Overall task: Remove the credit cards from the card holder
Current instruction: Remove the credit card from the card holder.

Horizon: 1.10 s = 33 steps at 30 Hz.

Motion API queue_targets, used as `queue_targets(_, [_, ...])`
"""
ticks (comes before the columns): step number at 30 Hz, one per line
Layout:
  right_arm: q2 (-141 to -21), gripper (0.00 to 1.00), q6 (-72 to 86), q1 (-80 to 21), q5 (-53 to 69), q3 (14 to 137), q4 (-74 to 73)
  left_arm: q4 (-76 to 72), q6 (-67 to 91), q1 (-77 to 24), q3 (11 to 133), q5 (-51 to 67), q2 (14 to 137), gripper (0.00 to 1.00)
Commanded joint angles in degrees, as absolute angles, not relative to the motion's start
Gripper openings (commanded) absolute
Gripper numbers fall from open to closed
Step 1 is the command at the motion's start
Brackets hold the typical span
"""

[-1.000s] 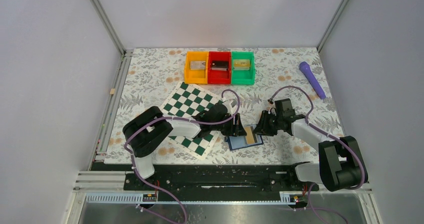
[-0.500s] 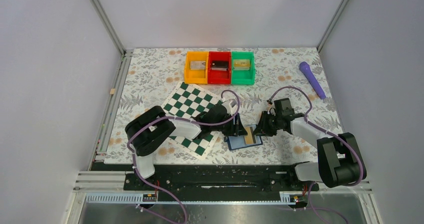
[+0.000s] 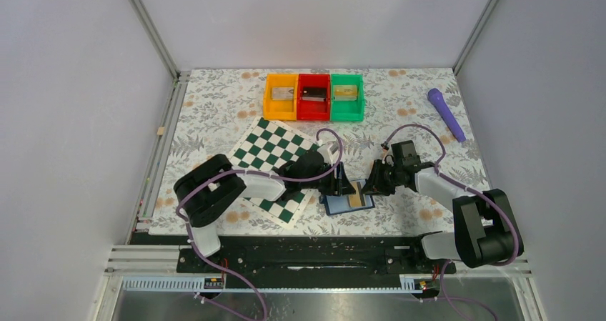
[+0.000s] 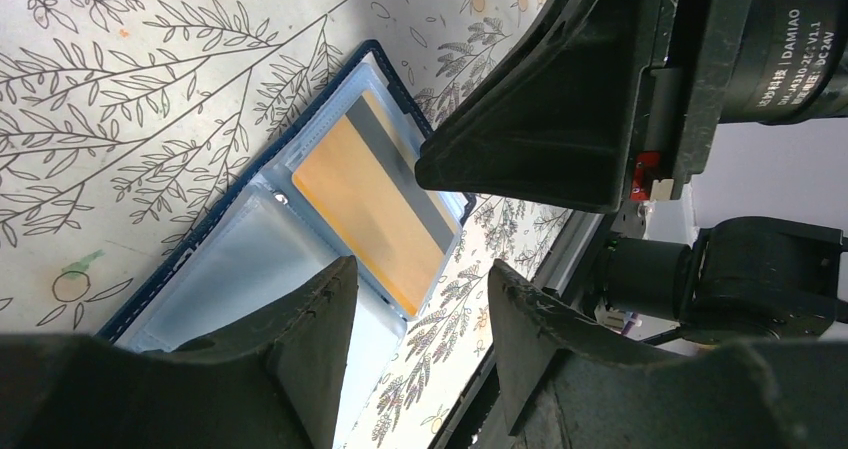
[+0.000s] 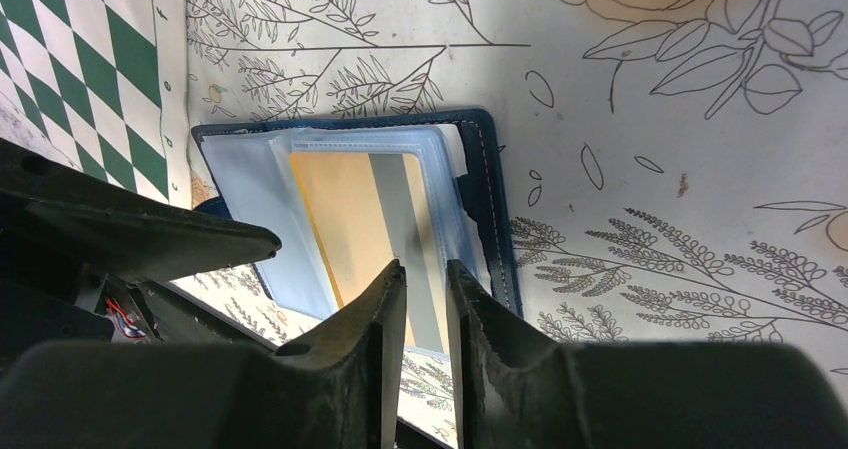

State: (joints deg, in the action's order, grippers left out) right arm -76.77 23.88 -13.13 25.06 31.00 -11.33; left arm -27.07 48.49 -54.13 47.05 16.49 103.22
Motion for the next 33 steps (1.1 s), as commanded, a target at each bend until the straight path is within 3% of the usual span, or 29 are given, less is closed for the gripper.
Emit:
queue_targets(1, [-77.3, 0.28, 23.6, -13.4, 25.5, 32.4, -12.4, -28.5, 47.8, -54.4, 48.0, 15.5, 101.8, 0.51])
queue_targets(21, [-79.1, 0.24, 23.2, -13.5, 27.4, 33.1, -12.5, -31.1, 48.8, -54.5, 47.6, 14.6, 106.6, 0.47])
queue_targets(33, [-79.3, 0.05, 23.0, -13.4, 27.9, 33.1, -12.5, -36.4, 50.7, -54.8, 46.0, 16.4, 107.7, 0.36])
